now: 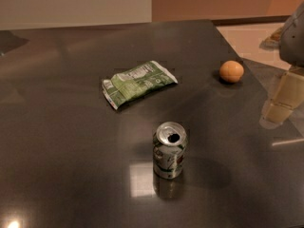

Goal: Knock 7up can over

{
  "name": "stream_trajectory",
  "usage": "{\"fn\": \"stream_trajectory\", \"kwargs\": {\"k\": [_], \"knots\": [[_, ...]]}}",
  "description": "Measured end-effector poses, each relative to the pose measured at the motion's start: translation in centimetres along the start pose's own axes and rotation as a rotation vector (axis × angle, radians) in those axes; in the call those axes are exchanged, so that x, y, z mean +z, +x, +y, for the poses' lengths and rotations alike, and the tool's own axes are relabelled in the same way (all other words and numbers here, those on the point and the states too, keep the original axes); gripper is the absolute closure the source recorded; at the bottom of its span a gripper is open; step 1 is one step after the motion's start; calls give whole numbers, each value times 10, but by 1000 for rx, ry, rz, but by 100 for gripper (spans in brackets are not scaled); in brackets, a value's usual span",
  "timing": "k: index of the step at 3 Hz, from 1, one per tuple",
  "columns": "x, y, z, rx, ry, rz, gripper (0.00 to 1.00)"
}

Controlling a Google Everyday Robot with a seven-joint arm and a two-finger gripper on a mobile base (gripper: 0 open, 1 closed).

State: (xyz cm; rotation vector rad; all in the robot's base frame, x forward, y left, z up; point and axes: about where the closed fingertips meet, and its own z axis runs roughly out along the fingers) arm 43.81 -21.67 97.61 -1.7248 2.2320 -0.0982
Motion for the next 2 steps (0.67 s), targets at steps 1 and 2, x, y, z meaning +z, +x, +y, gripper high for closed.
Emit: {"fn": "stream_trajectory", "kwargs": {"k": [1,2], "knots": [[0,0,0,0,0,0,0],[-1,-5,2,-18,-7,-30,0]]}}
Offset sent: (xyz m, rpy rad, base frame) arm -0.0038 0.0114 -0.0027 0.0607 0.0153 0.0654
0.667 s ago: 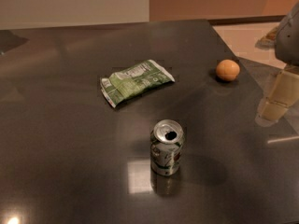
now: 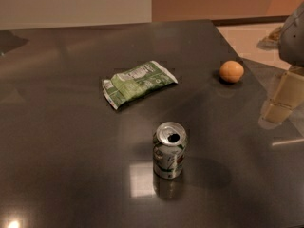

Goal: Knock 7up can over

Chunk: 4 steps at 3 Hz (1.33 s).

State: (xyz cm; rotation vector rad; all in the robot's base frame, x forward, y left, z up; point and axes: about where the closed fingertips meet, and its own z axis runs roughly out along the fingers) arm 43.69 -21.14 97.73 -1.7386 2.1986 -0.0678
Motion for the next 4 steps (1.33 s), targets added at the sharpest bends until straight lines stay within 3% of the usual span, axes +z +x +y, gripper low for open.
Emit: {"fn": "stream_trajectory", "kwargs": {"k": [1,3,4], "knots": [[3,-19,12,-49,-37,-97,0],[30,-91,70,-193,-163,-342,0],[52,-116,90,-225,-206,-409,0]]}}
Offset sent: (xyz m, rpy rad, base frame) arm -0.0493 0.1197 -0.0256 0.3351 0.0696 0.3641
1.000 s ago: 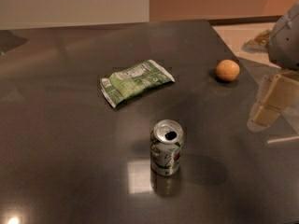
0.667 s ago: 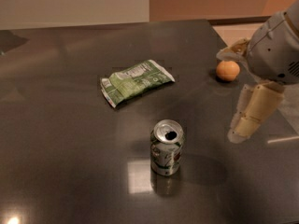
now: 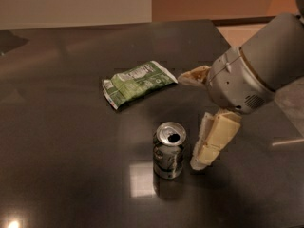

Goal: Knock 7up can over

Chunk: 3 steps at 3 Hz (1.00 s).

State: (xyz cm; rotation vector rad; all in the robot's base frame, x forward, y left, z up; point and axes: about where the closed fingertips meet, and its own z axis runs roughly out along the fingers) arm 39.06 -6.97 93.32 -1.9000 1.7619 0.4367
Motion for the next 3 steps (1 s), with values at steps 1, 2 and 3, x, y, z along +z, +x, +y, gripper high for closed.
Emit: {"fn": "stream_trajectory", "kwargs": {"k": [1,2,3], "knots": [[26,-7,10,-20,-38,-36,0],[42,-5,15,-16,-64,-48,0],[49,-2,18,-11,-74,-57,6]]}}
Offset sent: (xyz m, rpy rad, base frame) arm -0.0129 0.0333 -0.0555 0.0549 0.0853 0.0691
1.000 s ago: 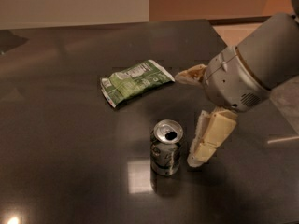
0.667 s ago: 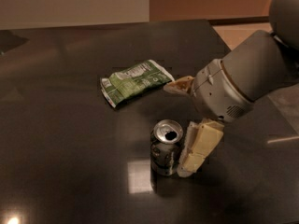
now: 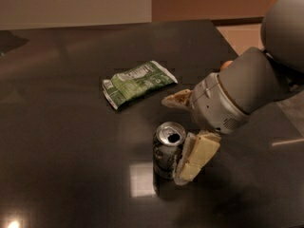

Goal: Knock 7up can over

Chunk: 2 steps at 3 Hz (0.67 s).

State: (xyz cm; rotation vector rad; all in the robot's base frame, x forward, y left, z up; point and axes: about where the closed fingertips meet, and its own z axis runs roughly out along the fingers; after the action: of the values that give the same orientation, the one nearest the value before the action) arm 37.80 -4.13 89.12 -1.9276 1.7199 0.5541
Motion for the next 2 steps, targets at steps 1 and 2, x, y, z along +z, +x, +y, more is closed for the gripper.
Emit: {"fn": "stream_trajectory", "kwargs": {"k": [1,2], "knots": [[3,-1,3,0,-12,-15,22],[0,-7,6,-6,-21,-42,47]]}}
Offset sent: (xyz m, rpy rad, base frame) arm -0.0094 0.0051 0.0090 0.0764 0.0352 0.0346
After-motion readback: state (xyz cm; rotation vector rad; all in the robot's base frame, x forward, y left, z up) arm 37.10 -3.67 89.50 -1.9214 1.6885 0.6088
